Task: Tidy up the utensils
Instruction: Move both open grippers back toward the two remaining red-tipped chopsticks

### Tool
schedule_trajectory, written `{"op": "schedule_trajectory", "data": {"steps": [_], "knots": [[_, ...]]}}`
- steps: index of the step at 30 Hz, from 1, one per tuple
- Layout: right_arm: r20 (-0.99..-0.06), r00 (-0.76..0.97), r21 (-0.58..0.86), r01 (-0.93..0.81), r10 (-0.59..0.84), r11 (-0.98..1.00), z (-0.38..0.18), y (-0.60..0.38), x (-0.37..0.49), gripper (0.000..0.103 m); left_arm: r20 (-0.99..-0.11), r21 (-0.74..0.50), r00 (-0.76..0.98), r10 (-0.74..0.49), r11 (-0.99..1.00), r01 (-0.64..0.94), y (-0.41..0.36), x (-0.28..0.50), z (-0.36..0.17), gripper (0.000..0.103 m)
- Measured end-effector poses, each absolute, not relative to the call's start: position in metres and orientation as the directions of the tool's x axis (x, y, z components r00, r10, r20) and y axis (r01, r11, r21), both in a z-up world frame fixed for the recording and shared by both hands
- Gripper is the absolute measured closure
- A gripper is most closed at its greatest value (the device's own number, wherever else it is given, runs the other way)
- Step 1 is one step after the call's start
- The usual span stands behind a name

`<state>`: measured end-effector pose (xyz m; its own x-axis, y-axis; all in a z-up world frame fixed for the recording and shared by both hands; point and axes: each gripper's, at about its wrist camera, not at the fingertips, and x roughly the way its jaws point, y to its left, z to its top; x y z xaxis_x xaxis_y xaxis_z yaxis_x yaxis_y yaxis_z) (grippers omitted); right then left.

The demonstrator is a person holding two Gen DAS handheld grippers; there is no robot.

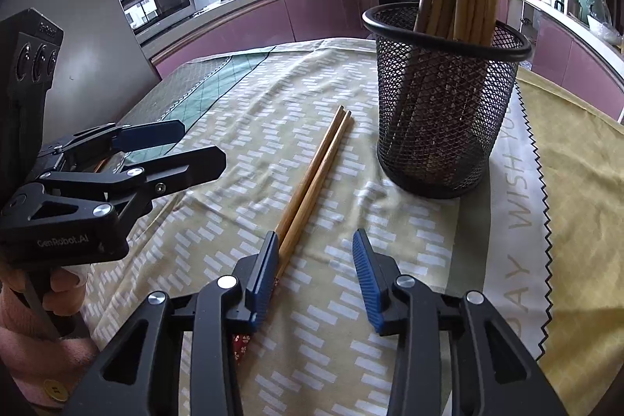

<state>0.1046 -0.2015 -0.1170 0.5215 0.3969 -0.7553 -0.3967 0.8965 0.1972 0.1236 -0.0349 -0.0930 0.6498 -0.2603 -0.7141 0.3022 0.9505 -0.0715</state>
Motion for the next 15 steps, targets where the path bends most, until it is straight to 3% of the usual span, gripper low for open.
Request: {"op": "schedule_trajectory", "data": {"steps": [7, 11, 15], "knots": [[-0.761, 0.527, 0.177, -0.39, 0.377, 0.903, -0.115, -0.198, 0.105, 0.065, -0.722, -0.076, 0.641, -0.261, 0.95, 0.302, -0.035, 0.125, -0.097, 0.029], [-0.773, 0.528, 0.162, -0.371, 0.351, 0.914, -0.116, -0.201, 0.106, 0.073, -0.724, -0.073, 0.638, -0.262, 0.949, 0.306, -0.037, 0.125, -0.098, 0.029], [-0.765, 0.523, 0.199, -0.363, 0.376, 0.91, -0.117, -0.209, 0.106, 0.074, -0.729, -0.068, 0.631, -0.265, 0.945, 0.319, -0.041, 0.125, -0.1, 0.029]]}}
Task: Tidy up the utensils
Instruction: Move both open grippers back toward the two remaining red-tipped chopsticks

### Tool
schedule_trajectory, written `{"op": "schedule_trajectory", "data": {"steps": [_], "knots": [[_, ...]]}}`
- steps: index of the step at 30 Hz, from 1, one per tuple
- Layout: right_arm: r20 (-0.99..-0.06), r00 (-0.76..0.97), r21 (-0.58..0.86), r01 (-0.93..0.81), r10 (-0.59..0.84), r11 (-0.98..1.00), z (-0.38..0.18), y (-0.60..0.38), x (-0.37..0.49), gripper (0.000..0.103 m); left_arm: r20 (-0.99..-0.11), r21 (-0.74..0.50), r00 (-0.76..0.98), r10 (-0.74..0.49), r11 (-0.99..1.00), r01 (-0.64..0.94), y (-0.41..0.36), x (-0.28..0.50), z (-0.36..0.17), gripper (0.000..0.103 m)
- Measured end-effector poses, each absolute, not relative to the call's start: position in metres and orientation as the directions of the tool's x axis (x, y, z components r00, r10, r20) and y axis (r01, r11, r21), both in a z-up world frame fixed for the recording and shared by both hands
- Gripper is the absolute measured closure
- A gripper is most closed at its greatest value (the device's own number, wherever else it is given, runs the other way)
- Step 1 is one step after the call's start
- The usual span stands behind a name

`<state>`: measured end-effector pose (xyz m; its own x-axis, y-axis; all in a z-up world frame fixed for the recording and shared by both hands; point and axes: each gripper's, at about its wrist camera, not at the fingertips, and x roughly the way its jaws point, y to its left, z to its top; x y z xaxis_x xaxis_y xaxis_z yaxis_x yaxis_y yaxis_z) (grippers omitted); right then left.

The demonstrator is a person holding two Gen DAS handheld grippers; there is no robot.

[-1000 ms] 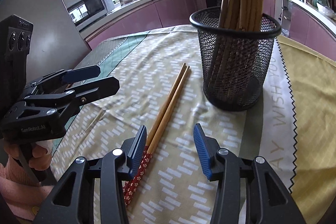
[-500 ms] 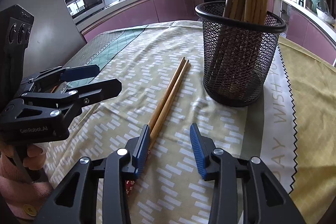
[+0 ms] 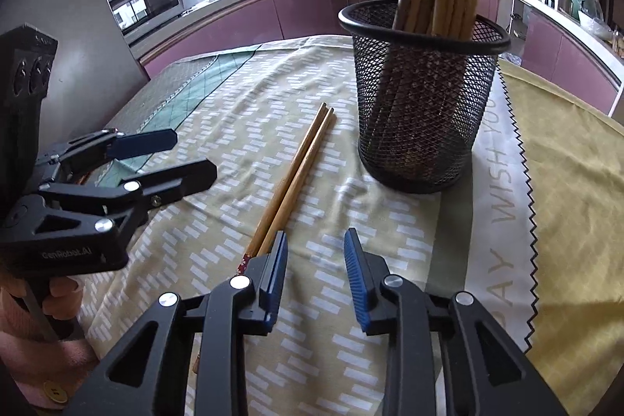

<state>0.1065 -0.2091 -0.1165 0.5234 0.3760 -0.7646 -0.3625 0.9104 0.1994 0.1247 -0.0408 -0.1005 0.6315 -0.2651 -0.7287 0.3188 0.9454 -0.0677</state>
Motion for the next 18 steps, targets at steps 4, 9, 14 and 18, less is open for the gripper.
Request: {"op": "schedule_trajectory", "data": {"steps": [4, 9, 14, 18], "knots": [[-0.752, 0.514, 0.23, -0.381, 0.412, 0.895, -0.115, -0.21, 0.103, 0.074, -0.736, -0.061, 0.624, -0.265, 0.943, 0.329, -0.045, 0.125, -0.104, 0.03], [-0.758, 0.508, 0.212, -0.4, 0.408, 0.892, -0.116, -0.201, 0.103, 0.074, -0.738, -0.066, 0.622, -0.262, 0.945, 0.319, -0.044, 0.127, -0.104, 0.03], [-0.763, 0.522, 0.179, -0.396, 0.382, 0.9, -0.116, -0.201, 0.102, 0.073, -0.739, -0.06, 0.622, -0.261, 0.944, 0.324, -0.044, 0.126, -0.104, 0.03], [-0.76, 0.512, 0.205, -0.394, 0.4, 0.896, -0.115, -0.203, 0.102, 0.073, -0.74, -0.057, 0.62, -0.261, 0.943, 0.328, -0.046, 0.127, -0.105, 0.03]]}}
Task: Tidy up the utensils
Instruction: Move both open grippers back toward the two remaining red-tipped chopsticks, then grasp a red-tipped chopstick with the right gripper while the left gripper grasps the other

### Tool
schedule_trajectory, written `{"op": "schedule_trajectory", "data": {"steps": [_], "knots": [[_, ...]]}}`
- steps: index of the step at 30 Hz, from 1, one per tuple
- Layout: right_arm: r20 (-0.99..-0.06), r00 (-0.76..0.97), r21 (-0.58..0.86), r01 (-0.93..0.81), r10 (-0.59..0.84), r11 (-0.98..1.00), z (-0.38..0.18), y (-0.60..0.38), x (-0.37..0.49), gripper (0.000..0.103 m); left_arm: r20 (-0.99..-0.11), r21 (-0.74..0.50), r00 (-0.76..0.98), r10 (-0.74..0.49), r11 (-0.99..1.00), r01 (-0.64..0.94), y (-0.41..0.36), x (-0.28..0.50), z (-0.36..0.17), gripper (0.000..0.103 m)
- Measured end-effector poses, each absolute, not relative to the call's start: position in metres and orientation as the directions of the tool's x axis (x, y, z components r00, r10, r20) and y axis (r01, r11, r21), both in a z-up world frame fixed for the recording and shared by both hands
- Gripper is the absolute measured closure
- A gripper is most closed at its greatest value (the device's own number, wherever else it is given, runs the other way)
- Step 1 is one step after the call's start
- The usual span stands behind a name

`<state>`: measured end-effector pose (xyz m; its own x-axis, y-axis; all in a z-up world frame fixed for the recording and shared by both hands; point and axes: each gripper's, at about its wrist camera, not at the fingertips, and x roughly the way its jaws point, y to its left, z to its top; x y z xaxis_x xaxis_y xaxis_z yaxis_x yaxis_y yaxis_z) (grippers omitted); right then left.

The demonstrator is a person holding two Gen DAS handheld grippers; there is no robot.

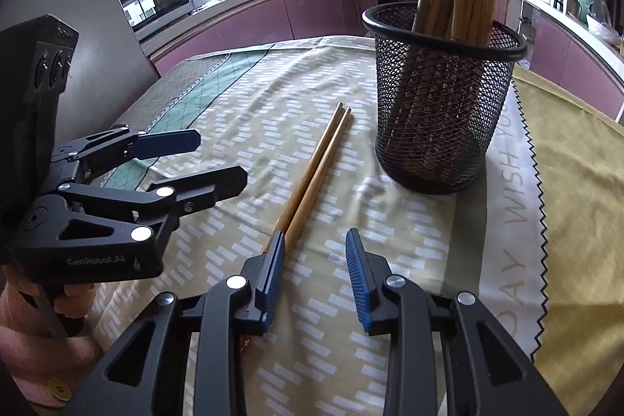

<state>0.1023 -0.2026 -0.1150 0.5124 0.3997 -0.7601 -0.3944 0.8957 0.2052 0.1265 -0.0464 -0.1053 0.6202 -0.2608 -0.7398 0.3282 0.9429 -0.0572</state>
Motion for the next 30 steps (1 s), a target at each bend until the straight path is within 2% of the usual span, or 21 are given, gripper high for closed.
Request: {"op": "schedule_trajectory", "data": {"steps": [15, 30], "knots": [[-0.767, 0.504, 0.206, -0.39, 0.396, 0.897, -0.116, -0.207, 0.103, 0.074, -0.751, -0.06, 0.597, -0.281, 0.93, 0.363, -0.056, 0.128, -0.11, 0.03], [-0.762, 0.493, 0.252, -0.371, 0.42, 0.894, -0.117, -0.221, 0.105, 0.074, -0.798, -0.068, 0.528, -0.292, 0.913, 0.401, -0.076, 0.142, -0.125, 0.038]]}}
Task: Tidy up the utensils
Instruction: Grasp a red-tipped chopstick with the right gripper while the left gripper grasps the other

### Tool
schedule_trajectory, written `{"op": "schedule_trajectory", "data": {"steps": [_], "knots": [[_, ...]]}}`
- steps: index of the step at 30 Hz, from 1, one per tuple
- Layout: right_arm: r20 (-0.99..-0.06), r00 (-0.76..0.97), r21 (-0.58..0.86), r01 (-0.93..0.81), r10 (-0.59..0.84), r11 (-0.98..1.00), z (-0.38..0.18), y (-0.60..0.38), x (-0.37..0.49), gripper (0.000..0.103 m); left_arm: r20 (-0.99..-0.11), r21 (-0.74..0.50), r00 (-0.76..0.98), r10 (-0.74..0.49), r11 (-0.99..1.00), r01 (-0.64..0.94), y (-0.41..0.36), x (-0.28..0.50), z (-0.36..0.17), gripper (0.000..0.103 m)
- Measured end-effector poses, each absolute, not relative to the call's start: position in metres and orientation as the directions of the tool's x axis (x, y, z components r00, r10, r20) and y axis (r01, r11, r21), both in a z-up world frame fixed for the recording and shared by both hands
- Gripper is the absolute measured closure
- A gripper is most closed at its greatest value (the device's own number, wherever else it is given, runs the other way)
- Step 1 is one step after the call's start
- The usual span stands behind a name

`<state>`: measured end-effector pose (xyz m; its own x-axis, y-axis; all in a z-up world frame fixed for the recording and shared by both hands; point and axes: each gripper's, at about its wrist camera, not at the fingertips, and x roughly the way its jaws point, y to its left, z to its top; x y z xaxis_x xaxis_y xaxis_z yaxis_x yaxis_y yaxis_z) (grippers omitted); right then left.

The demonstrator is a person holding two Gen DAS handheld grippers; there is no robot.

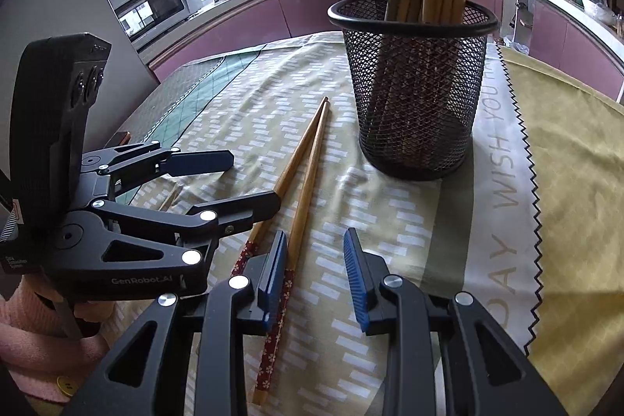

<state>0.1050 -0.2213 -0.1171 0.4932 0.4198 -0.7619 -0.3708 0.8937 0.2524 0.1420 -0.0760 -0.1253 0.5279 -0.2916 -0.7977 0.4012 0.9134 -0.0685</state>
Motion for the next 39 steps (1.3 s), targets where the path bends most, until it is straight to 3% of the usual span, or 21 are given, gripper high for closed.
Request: {"op": "schedule_trajectory", "data": {"steps": [21, 31, 39], "knots": [[-0.766, 0.499, 0.239, -0.364, 0.405, 0.9, -0.118, -0.215, 0.111, 0.074, -0.802, -0.082, 0.528, -0.28, 0.927, 0.367, -0.068, 0.135, -0.124, 0.072], [-0.772, 0.502, 0.206, -0.382, 0.389, 0.901, -0.117, -0.199, 0.127, 0.076, -0.805, -0.101, 0.523, -0.281, 0.933, 0.346, -0.06, 0.132, -0.123, 0.081], [-0.775, 0.517, 0.176, -0.377, 0.365, 0.909, -0.119, -0.191, 0.145, 0.086, -0.804, -0.112, 0.52, -0.288, 0.933, 0.343, -0.058, 0.129, -0.123, 0.085]]}}
